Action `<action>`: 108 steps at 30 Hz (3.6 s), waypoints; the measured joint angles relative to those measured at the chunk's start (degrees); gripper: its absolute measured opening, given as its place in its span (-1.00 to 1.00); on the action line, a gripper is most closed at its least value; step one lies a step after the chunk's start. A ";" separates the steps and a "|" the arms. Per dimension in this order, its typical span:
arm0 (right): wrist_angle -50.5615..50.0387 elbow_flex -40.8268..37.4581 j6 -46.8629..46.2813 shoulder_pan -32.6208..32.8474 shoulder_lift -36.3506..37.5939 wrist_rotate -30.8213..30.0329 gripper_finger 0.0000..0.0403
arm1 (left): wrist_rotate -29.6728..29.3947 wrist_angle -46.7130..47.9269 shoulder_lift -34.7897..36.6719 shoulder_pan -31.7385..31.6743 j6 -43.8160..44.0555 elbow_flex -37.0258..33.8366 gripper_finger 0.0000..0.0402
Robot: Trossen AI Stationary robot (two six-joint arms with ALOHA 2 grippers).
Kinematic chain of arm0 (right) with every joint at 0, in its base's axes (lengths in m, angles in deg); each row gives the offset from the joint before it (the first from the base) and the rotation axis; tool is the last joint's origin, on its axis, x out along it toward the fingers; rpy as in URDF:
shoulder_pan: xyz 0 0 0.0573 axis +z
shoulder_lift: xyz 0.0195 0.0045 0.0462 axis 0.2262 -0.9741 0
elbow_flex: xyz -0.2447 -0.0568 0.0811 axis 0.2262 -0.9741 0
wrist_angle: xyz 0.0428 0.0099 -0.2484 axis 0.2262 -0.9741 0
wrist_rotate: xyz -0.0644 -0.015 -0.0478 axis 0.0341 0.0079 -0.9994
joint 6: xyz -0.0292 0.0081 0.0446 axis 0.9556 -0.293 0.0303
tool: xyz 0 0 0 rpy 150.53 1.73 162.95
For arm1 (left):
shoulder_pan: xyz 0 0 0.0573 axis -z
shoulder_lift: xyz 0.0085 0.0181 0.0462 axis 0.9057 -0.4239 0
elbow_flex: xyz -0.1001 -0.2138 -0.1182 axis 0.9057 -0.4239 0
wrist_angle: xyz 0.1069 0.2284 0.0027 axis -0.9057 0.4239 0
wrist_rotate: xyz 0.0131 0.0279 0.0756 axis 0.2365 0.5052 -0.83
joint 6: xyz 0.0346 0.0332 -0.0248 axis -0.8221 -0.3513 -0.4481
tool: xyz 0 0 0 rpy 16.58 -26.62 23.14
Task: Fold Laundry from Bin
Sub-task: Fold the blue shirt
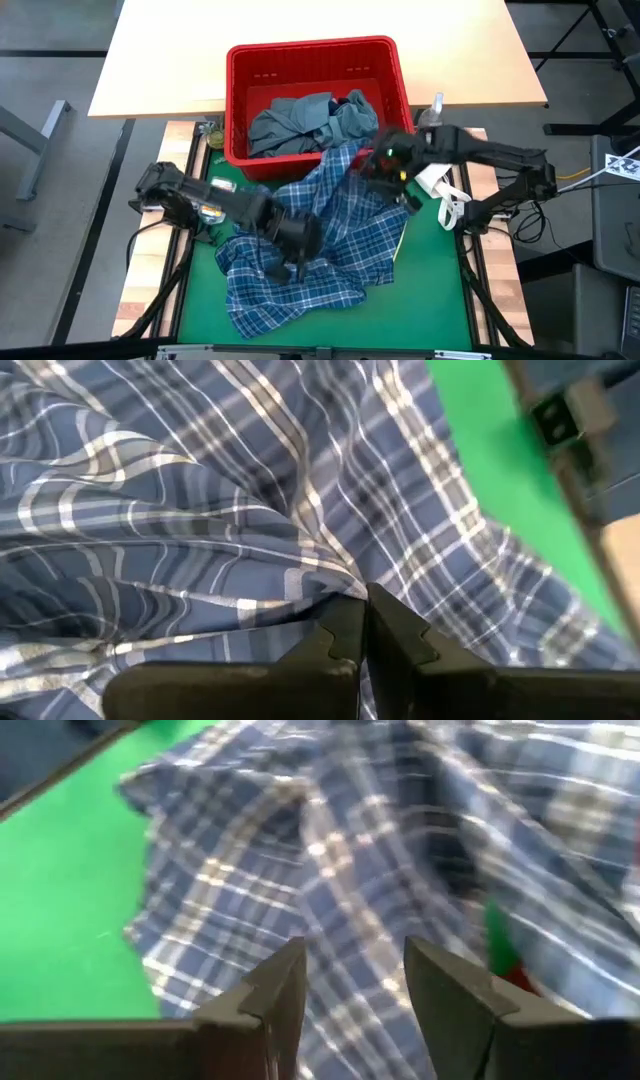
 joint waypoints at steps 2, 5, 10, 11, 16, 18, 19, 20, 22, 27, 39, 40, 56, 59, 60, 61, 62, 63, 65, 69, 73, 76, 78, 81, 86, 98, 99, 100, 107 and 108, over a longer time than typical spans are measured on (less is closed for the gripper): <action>2.58 -3.13 -0.04 3.16 0.02 -0.69 -0.15 | -2.94 -2.22 0.00 1.97 0.92 -2.57 -1.00; 7.61 -8.20 -0.37 7.64 -0.06 -4.45 -0.15 | -4.33 -5.36 0.00 3.91 2.69 -5.91 -1.00; 18.02 -14.60 -4.33 12.68 -0.07 -18.32 -0.15 | -4.40 -9.10 -0.02 5.80 4.46 -9.77 -1.00; 20.30 -15.27 -4.53 13.18 -0.07 -20.00 -0.15 | -4.41 -9.69 -0.02 5.99 4.76 -10.26 -1.00; 28.05 -16.41 -2.86 13.79 -0.30 -22.65 -0.15 | -4.42 -10.83 -0.02 6.23 6.37 -11.07 -1.00; 29.70 -16.41 -1.69 13.78 -0.39 -22.96 -0.15 | -4.56 -11.04 -0.02 6.21 7.01 -11.08 -1.00; 29.79 -16.41 -0.83 13.77 -0.42 -22.96 -0.15 | -4.77 -11.29 -0.02 6.21 7.09 -11.10 -1.00; 29.98 -16.41 0.33 13.68 -0.45 -23.02 -0.15 | -4.83 -11.53 -0.02 6.21 7.09 -11.09 -1.00; 30.02 -16.39 3.11 13.68 -1.10 -23.09 -0.15 | -4.83 -11.65 -0.02 6.21 7.09 -11.09 -1.00; 29.91 -16.39 7.28 13.19 -3.72 -23.44 -0.16 | -4.83 -11.72 -0.02 6.20 7.09 -11.09 -1.00; 31.98 -16.39 11.92 7.72 -9.61 -26.01 -0.16 | -4.85 -12.10 -0.02 6.21 7.31 -11.09 -1.00; 32.07 -16.39 11.98 7.23 -9.76 -25.79 -0.16 | -4.85 -12.10 -0.02 6.21 7.31 -11.09 -1.00; 30.71 -16.35 16.57 6.60 -15.39 -32.74 -0.32 | -4.90 -13.24 -0.02 6.32 7.35 -11.09 -1.00; 28.38 -16.39 16.55 6.60 -14.83 -35.72 -0.57 | -4.90 -13.19 -0.02 6.32 7.35 -11.09 -1.00; 27.75 -16.39 16.44 6.60 -14.33 -36.32 -0.67 | -4.92 -13.22 -0.02 6.32 7.35 -11.09 -1.00; 27.03 -16.39 16.25 6.60 -13.73 -36.65 -0.78 | -4.92 -13.30 -0.02 6.32 7.35 -11.09 -1.00; 26.24 -16.39 15.89 6.62 -13.25 -36.66 -0.88 | -4.92 -13.28 -0.02 6.32 7.35 -11.09 -1.00; 25.57 -16.39 15.17 6.62 -12.74 -36.51 -0.94 | -4.92 -13.28 -0.02 6.32 7.35 -11.09 -1.00; 23.75 -16.39 13.61 6.66 -11.79 -36.10 -0.94 | -5.66 -13.28 -0.02 6.32 7.35 -11.09 -1.00; 18.83 -16.39 9.81 6.66 -8.12 -36.98 -0.89 | -10.77 -13.30 -0.02 6.39 7.37 -11.09 -1.00; 12.06 -16.39 5.32 6.66 -3.53 -39.52 -0.98 | -18.25 -13.30 -0.02 5.82 7.35 -11.09 -1.00; 7.17 -16.37 0.22 6.66 0.85 -42.25 -0.96 | -22.96 -13.37 -0.02 4.46 7.40 -11.09 -1.00; 4.35 -16.37 -3.90 6.66 3.77 -44.10 -0.95 | -25.27 -13.52 -0.02 3.25 7.44 -11.09 -1.00; -1.08 -16.37 -11.60 6.66 8.20 -46.68 -0.98 | -27.61 -14.22 -0.02 1.11 7.46 -11.09 -1.00; -9.76 -16.34 -24.21 6.66 13.42 -50.91 -0.97 | -31.70 -17.58 -0.02 -2.75 7.35 -11.09 -1.00; -16.15 -16.34 -37.94 6.60 17.51 -68.75 -0.99 | -47.63 -32.58 0.09 -10.23 -1.73 -11.03 -1.00; -16.23 -16.34 -37.94 6.60 17.49 -70.20 -0.99 | -46.27 -32.65 0.10 -10.81 -1.70 -11.03 -1.00; -16.13 -16.34 -37.90 6.60 17.33 -71.53 -0.98 | -44.79 -32.54 0.09 -11.32 -1.69 -11.03 -1.00; -16.29 -16.34 -37.48 6.57 16.22 -72.60 -0.98 | -42.15 -32.53 0.09 -12.50 0.85 -11.03 -0.97; -16.30 -16.34 -37.46 6.57 16.13 -72.60 -0.98 | -42.14 -32.53 0.09 -12.48 0.82 -11.03 -0.93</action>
